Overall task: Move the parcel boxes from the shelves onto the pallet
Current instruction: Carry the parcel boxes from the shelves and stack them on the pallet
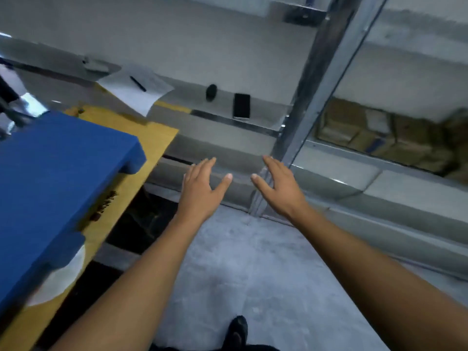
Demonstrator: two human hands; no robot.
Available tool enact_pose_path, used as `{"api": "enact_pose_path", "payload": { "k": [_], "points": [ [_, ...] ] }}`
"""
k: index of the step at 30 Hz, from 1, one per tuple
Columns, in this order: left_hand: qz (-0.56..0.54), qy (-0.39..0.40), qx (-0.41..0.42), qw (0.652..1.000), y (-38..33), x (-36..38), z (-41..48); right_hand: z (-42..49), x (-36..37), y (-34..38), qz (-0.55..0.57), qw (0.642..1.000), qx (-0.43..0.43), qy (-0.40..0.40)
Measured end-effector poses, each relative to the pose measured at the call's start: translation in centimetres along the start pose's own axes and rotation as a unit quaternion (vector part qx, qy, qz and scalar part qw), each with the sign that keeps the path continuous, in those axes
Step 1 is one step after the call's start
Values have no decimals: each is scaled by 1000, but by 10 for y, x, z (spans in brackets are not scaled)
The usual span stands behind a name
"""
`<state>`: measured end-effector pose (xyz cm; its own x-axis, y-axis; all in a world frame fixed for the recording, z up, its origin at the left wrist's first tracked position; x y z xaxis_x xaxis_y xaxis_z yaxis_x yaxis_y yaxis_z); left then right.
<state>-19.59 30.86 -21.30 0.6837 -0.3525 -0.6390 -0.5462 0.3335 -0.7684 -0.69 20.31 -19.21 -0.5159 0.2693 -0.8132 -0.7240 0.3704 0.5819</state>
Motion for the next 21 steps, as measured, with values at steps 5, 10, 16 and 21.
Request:
{"api": "enact_pose_path", "payload": {
  "k": [5, 10, 16, 21],
  "points": [
    [-28, 74, 68, 995, -105, 117, 13, -36, -92, -118, 3, 992, 95, -80],
    [-42, 163, 131, 977, -189, 214, 19, -76, -159, -209, 16, 973, 174, -154],
    [-38, 227, 202, 952, -268, 310, 35, -108, -209, -294, 19, 943, 261, -208],
    [-52, 277, 223, 933, -324, 388, 64, -110, -251, -356, 16, 914, 324, -245]
  ]
}}
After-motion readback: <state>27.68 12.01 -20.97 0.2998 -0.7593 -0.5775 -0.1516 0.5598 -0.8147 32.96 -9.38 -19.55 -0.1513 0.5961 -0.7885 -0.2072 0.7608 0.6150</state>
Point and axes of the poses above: each hand's wrist, its own z-axis towards the middle knuckle, its own x-axis out of the palm, y = z × x, the point moved 9 cm from there along z, towards the middle knuckle, and after that the axes turned 1 degree about x, right-handed, at the moved point
